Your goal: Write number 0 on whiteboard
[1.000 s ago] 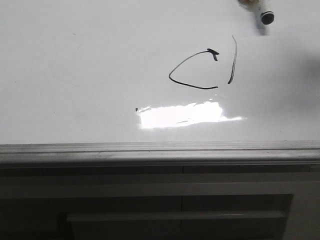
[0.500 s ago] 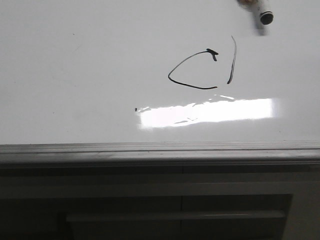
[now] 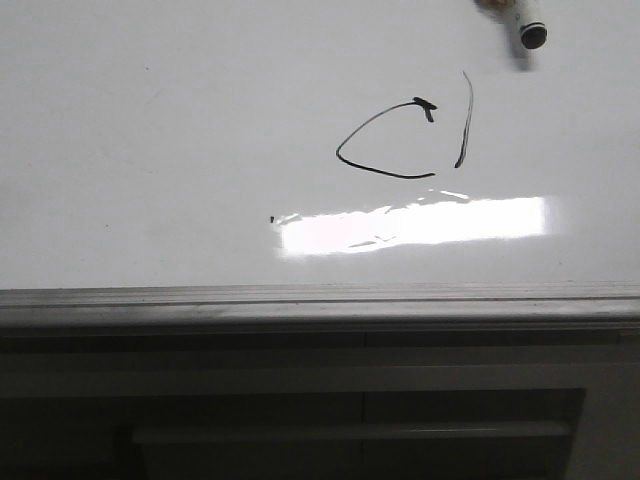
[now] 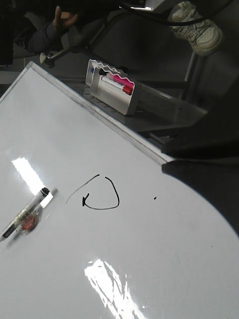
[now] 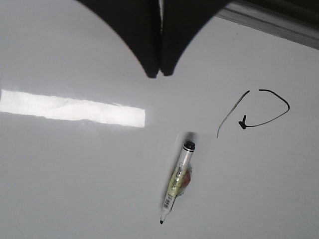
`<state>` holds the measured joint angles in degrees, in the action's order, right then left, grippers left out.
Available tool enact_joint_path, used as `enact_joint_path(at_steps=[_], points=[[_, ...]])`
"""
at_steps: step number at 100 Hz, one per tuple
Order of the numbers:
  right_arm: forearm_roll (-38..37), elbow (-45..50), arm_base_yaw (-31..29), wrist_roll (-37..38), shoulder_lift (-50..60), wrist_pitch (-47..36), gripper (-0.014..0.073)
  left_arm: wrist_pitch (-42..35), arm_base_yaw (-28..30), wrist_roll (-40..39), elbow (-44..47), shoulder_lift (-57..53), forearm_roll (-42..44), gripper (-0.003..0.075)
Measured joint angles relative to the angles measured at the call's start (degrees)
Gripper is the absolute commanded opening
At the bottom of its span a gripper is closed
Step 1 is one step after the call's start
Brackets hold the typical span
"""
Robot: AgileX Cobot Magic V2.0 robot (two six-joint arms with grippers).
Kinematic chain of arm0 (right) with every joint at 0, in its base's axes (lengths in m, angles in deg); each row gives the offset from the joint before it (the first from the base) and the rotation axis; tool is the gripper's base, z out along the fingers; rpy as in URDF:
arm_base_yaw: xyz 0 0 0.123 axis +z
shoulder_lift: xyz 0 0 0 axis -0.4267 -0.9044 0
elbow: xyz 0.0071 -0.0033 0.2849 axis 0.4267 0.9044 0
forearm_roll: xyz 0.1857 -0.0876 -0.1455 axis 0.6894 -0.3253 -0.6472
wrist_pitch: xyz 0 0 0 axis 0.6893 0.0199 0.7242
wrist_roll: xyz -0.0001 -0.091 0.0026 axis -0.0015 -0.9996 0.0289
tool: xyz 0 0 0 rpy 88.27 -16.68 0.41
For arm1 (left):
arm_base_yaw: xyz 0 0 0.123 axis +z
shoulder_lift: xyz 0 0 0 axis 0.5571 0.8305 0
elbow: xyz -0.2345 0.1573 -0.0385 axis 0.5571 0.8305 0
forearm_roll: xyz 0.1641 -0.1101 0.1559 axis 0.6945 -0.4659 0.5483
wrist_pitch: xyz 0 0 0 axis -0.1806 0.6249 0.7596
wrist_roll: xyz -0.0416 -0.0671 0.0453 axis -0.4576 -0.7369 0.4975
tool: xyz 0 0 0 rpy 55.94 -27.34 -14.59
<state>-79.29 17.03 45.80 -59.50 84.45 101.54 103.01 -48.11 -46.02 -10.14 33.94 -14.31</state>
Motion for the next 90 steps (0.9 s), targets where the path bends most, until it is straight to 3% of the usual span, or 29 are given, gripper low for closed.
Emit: enact_joint_path(at_steps=[61,75,90], points=[[0.1,0.0,0.0,0.1,0.0,0.0,-0.0076,-0.1,0.2,0.8,0.0,0.0,0.7,-0.0020],[0.1,0.0,0.0,0.1,0.0,0.0,-0.0076,-2.5,5.2,11.4,0.0,0.0,-9.5,-0.0020],[0.1,0.0,0.0,0.1,0.0,0.0,-0.0076,-11.1,19.5,33.9,0.6,-0.1,-26.4,-0.0020]])
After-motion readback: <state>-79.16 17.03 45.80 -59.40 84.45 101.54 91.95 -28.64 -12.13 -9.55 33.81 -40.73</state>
